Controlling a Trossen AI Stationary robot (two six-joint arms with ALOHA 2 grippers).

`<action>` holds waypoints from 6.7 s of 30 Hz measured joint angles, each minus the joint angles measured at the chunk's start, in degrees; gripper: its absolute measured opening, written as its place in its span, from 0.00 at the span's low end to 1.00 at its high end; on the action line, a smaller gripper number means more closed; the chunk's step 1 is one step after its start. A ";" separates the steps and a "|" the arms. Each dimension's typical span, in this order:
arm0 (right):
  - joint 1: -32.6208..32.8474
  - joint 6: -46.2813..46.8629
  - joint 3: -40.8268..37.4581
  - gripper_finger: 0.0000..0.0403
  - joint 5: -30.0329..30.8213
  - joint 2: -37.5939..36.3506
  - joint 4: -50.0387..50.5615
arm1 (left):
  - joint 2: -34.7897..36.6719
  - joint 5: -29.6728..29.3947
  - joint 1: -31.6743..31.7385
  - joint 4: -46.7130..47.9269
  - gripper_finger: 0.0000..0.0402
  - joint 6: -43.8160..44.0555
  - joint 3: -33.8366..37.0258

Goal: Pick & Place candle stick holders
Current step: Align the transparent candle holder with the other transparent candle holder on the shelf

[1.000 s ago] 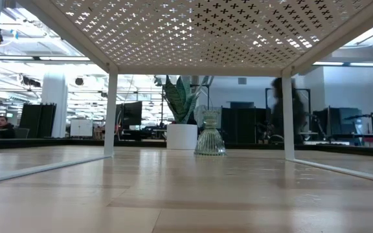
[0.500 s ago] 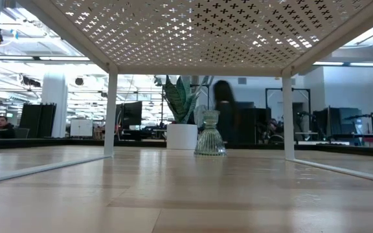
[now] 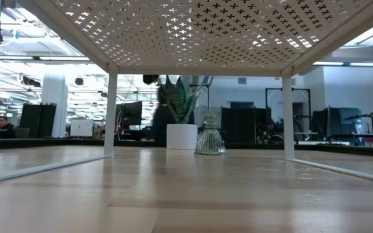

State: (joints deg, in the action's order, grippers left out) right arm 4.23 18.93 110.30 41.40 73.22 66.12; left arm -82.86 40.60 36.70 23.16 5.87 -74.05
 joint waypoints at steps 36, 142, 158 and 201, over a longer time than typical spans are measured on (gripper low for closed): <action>-22.79 -19.56 0.00 0.00 -10.66 1.04 4.20 | 0.23 -42.57 -24.32 0.64 0.00 23.48 -3.11; -25.39 -22.36 0.00 0.00 -14.38 1.04 5.86 | -31.11 -30.22 -21.05 25.63 0.08 6.31 -29.17; -25.38 -21.91 0.00 0.00 -14.38 1.03 5.31 | -14.98 -41.60 -20.51 29.95 0.08 6.84 -29.08; -25.39 -21.91 0.00 0.00 -14.36 1.02 4.55 | -0.90 -39.87 -39.38 58.93 0.08 41.39 -39.18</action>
State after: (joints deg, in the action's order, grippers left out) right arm -21.16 -2.98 110.30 27.05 74.24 70.67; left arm -83.76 0.73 -2.68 82.09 47.26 -113.23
